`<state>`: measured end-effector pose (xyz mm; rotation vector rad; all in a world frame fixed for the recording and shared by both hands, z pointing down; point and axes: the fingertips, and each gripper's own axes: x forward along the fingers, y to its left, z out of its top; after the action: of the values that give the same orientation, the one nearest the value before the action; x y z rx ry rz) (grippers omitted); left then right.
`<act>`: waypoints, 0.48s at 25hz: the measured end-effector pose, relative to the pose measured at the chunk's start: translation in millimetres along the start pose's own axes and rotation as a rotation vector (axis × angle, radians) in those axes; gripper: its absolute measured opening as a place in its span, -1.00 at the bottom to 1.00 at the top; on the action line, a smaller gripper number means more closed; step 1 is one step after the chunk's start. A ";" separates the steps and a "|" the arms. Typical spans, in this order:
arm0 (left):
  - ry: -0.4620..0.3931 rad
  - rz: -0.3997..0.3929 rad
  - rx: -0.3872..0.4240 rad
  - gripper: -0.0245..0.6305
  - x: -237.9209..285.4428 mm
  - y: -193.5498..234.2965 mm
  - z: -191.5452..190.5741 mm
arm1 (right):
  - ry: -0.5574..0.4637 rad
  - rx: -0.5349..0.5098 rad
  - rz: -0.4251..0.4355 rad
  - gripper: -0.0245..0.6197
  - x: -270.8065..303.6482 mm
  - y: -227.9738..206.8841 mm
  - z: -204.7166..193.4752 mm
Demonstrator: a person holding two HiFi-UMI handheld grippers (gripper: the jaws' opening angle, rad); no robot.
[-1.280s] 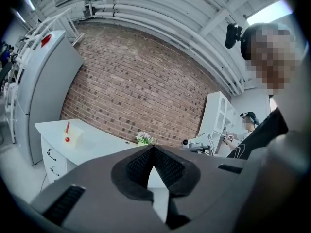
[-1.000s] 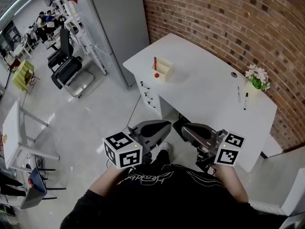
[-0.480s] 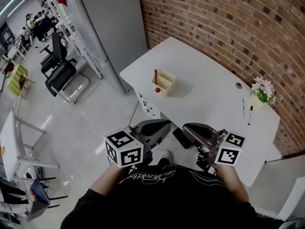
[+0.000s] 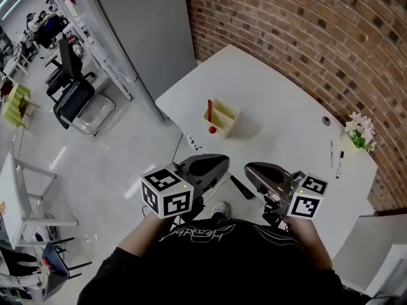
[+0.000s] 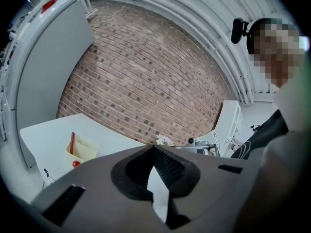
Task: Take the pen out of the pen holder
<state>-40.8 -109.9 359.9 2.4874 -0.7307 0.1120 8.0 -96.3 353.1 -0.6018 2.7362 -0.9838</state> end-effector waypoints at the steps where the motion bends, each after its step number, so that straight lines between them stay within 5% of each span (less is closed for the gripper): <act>1: 0.000 0.002 -0.010 -0.92 2.0 6.9 1.7 | 0.003 0.006 -0.003 -0.91 4.0 -5.2 1.3; 12: 0.014 0.024 -0.077 -0.92 24.4 74.4 10.1 | 0.027 0.068 -0.028 -0.91 40.3 -59.2 10.3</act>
<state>-59.6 -179.4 392.2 2.4026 -0.7457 0.1082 -6.8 -161.0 382.2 -0.6220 2.7119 -1.0939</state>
